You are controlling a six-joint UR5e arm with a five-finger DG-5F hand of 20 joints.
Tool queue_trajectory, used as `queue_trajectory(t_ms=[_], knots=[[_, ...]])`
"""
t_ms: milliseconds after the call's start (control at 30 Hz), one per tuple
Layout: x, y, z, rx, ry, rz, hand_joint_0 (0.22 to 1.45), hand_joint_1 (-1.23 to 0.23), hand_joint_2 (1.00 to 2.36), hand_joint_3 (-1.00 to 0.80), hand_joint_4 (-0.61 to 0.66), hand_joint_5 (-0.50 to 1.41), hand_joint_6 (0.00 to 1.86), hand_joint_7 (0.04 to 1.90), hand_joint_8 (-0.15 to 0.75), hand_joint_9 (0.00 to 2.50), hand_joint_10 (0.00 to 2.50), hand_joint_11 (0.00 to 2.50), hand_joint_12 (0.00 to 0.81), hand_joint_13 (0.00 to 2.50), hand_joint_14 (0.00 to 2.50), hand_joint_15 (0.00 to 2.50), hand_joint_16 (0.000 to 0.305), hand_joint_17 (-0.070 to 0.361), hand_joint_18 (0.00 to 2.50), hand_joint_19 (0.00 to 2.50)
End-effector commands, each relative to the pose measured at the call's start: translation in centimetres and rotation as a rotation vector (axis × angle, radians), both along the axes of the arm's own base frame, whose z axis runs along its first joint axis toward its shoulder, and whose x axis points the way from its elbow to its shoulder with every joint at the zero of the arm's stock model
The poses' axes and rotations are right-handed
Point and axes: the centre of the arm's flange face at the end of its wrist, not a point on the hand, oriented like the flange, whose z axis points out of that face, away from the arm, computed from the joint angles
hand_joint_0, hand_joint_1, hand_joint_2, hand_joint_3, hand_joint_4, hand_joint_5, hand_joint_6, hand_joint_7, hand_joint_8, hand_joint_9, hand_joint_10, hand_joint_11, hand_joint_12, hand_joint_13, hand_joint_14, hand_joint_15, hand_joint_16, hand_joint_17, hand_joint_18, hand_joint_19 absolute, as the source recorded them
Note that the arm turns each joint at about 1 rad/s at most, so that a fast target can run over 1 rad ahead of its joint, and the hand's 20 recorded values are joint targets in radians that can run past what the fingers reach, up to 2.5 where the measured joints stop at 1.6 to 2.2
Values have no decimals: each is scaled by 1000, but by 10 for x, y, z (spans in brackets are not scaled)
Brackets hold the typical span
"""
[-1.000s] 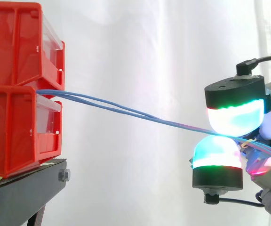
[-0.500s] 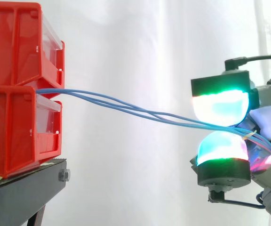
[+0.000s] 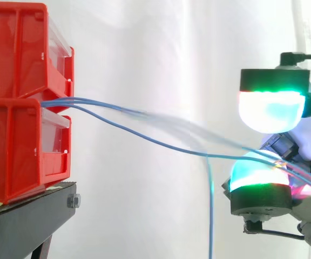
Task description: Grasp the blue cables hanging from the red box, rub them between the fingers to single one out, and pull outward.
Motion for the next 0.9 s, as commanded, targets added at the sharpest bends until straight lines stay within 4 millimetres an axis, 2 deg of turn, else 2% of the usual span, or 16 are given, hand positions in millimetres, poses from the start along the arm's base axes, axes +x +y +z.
queue_trajectory(t_ms=[0, 133, 400, 867], knots=[[0, 0, -1, 0, 1, 1, 530, -836, 1000, -500, 139, -182, 898, 1007, 329, 982, 17, 695, 440, 861, 18, 545, 54, 121, 833, 532], [0, -1, -1, 0, 1, -1, 581, -824, 1004, -444, 107, -182, 898, 986, 319, 973, 18, 690, 430, 853, 18, 547, 51, 116, 813, 545], [0, -1, -1, 0, 1, -1, 592, -803, 1005, -427, 98, -177, 893, 995, 315, 983, 16, 696, 425, 853, 20, 542, 51, 114, 809, 555], [1, 1, 0, 2, -5, 0, 542, -721, 1001, -481, 122, -162, 880, 1011, 329, 1020, 17, 689, 433, 866, 18, 542, 52, 118, 821, 555]])
